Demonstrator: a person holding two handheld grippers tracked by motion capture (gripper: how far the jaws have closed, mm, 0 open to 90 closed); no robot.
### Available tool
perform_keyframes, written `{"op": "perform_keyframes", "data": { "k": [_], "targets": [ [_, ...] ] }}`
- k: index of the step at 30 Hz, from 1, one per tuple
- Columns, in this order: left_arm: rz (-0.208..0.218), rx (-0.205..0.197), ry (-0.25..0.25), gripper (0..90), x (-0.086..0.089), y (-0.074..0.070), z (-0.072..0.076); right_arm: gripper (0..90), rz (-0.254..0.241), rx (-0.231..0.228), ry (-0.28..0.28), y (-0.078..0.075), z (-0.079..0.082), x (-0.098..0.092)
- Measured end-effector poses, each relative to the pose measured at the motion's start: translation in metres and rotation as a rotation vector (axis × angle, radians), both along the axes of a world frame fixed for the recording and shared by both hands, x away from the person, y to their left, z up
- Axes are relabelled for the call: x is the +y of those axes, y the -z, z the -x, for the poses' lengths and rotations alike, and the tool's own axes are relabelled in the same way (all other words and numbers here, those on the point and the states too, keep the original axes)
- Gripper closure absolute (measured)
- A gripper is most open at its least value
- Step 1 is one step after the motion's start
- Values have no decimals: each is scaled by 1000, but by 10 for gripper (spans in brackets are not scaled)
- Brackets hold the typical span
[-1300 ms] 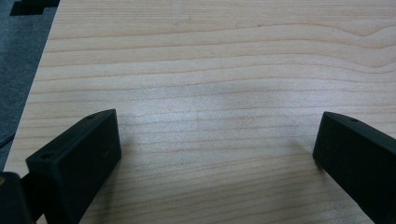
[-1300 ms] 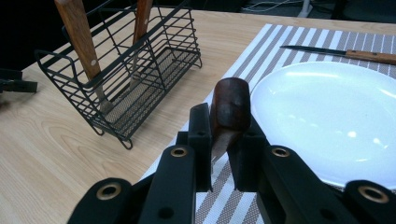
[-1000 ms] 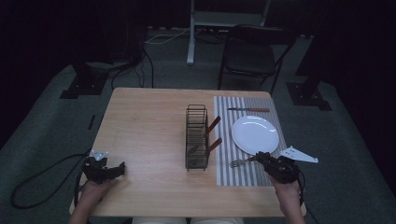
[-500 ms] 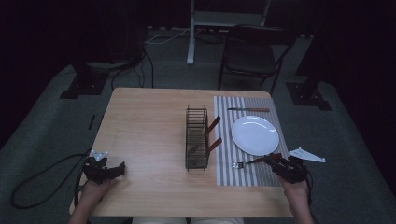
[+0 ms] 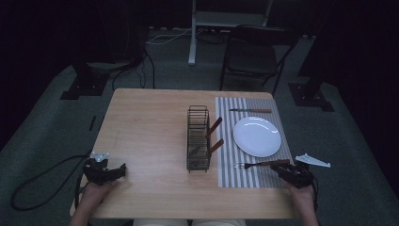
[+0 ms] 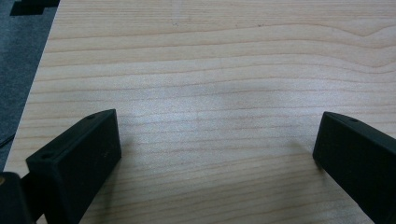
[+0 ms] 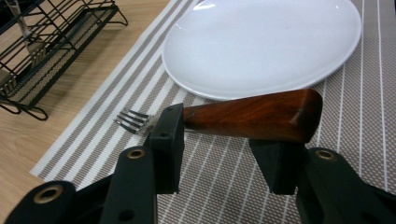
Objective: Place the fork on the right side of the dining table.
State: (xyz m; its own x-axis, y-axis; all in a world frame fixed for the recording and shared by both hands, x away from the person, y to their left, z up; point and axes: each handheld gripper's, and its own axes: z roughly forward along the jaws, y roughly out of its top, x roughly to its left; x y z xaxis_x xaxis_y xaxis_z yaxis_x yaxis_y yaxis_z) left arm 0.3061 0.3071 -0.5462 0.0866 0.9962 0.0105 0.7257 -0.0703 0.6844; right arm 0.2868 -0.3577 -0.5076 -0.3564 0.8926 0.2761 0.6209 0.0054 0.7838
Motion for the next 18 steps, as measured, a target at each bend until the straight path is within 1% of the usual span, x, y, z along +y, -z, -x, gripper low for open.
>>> {"op": "perform_keyframes", "data": {
  "k": [5,9,15,18],
  "targets": [
    [0,-1,-5,13,0,0,0,522,-19,17,11,11,0,-8],
    [0,-1,-5,13,0,0,0,509,-12,32,13,20,-1,-14],
    [1,-1,-6,13,0,0,0,499,-13,55,48,31,-3,-24],
    [0,-1,-5,13,0,0,0,488,-15,65,60,34,-1,-25]
  ]
}}
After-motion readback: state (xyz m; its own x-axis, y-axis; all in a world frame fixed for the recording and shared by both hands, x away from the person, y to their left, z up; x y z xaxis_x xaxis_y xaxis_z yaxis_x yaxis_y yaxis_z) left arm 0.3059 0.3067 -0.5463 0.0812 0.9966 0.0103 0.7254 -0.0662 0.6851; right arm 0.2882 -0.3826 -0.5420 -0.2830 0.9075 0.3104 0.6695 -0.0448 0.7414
